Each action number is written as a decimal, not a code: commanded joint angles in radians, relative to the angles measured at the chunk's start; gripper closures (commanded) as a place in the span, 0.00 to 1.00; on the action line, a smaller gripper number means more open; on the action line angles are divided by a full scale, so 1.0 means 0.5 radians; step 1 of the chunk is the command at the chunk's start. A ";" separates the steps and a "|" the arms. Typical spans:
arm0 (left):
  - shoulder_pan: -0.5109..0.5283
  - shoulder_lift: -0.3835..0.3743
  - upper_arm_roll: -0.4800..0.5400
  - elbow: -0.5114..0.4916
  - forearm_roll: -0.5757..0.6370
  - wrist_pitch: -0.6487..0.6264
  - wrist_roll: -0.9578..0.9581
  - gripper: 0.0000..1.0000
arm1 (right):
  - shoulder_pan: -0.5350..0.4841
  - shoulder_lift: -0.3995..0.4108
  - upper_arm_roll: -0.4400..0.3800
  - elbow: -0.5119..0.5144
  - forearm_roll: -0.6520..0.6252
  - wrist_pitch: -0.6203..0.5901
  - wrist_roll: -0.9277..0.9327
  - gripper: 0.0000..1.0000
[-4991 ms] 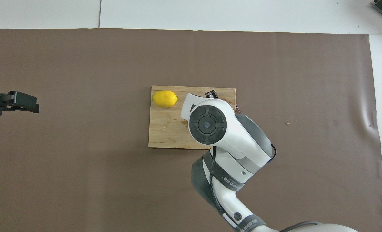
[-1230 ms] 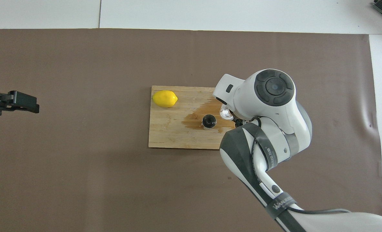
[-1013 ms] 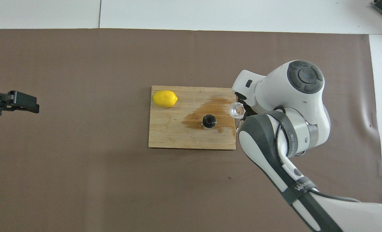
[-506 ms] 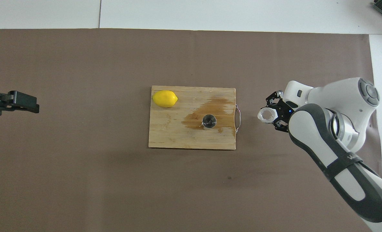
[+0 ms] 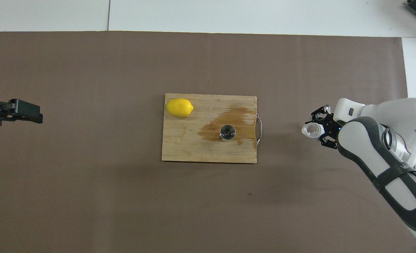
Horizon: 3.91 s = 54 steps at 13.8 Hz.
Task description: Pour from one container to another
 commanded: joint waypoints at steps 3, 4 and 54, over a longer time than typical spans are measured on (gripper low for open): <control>0.025 -0.004 -0.011 0.023 -0.023 -0.039 -0.002 0.00 | -0.096 -0.048 0.028 -0.118 0.074 0.074 -0.082 1.00; 0.025 -0.004 -0.011 0.023 -0.023 -0.039 -0.002 0.00 | -0.096 -0.048 0.028 -0.139 0.077 0.095 -0.082 1.00; 0.025 -0.004 -0.011 0.023 -0.023 -0.039 -0.002 0.00 | 0.269 -0.416 0.055 1.116 -0.883 -1.230 5.286 0.00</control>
